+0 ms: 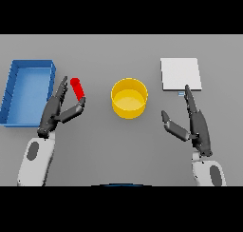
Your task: Pick up the red beaker and tilt it to pour out 1 green nut into yellow bowl. Pick up the yellow bowl and place it on the metallic measuring scale.
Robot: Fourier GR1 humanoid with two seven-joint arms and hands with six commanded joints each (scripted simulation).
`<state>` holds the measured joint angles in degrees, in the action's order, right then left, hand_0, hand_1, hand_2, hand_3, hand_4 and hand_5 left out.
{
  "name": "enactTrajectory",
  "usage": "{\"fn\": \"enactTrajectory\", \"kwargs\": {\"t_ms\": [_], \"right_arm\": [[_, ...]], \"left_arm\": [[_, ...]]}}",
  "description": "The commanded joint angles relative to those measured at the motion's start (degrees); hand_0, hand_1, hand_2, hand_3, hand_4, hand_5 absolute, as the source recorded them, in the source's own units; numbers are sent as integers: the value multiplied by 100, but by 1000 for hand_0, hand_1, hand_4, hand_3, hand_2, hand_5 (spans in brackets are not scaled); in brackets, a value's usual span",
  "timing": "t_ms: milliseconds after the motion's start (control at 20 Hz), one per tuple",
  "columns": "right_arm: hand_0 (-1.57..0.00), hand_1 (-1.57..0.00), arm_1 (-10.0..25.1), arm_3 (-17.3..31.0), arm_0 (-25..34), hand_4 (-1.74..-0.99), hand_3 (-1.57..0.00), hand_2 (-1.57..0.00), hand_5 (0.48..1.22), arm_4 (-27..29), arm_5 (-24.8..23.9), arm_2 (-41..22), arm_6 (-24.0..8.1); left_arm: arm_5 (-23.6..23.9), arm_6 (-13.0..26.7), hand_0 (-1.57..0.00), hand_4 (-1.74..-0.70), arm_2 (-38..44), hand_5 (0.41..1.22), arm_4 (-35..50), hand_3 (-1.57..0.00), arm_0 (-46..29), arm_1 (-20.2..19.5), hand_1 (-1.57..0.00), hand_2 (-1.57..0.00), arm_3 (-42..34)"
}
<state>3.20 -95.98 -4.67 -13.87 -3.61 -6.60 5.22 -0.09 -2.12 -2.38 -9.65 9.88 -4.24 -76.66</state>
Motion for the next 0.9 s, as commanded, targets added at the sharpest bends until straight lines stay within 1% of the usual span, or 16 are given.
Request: {"fn": "enactTrajectory", "kwargs": {"t_ms": [0,50,200,250,300,400,450,600,650,700,750,850], "right_arm": [[1,1,4,-1,56,-1274,1,1,635,-20,-1,-7,-87],[1,1,-7,53,46,-1268,1,1,635,-58,-44,-3,-45],[1,1,-41,52,74,-1269,1,1,638,-43,-45,-10,-142],[1,1,0,72,108,-1267,1,1,640,-16,-26,27,-115],[1,1,-9,55,28,-1270,1,1,642,-15,6,-10,-21],[1,1,17,83,39,-1271,1,1,646,-10,-13,29,24],[1,1,5,5,-90,-1267,1,1,644,-26,-14,-4,104],[1,1,26,51,37,-1268,1,1,641,92,9,90,-30],[1,1,26,4,14,-1265,1,1,638,97,20,79,-28],[1,1,-20,-16,-29,-1268,1,1,639,39,-3,20,-18],[1,1,-14,-9,36,-1269,1,1,640,27,-14,29,-71],[1,1,27,-10,35,-1264,1,1,640,36,-29,77,-113]], "left_arm": [[-6,-99,1,-1267,33,673,0,1,137,14,1,1,231],[39,-85,1,-1271,73,677,-27,1,316,0,1,1,369],[49,-156,1,-1287,153,685,-21,1,611,13,1,1,769],[60,-210,1,-1292,131,688,-40,1,660,62,1,1,854],[75,-209,1,-1298,130,689,-62,1,759,84,1,1,956],[93,-242,1,-1297,157,690,-87,1,803,44,1,1,1048],[94,-199,1,-1293,202,686,-75,1,942,33,1,1,1186],[94,-167,1,-1289,268,683,-80,1,1285,39,1,1,1557],[97,-188,1,-1289,303,683,-66,1,1400,39,1,1,1668],[76,-258,1,-1297,314,686,-32,1,1421,84,1,1,1732],[21,-355,1,-1309,371,688,30,1,1486,66,1,1,1827],[55,-525,1,-1329,397,695,31,1,1534,128,1,1,2008]]}}
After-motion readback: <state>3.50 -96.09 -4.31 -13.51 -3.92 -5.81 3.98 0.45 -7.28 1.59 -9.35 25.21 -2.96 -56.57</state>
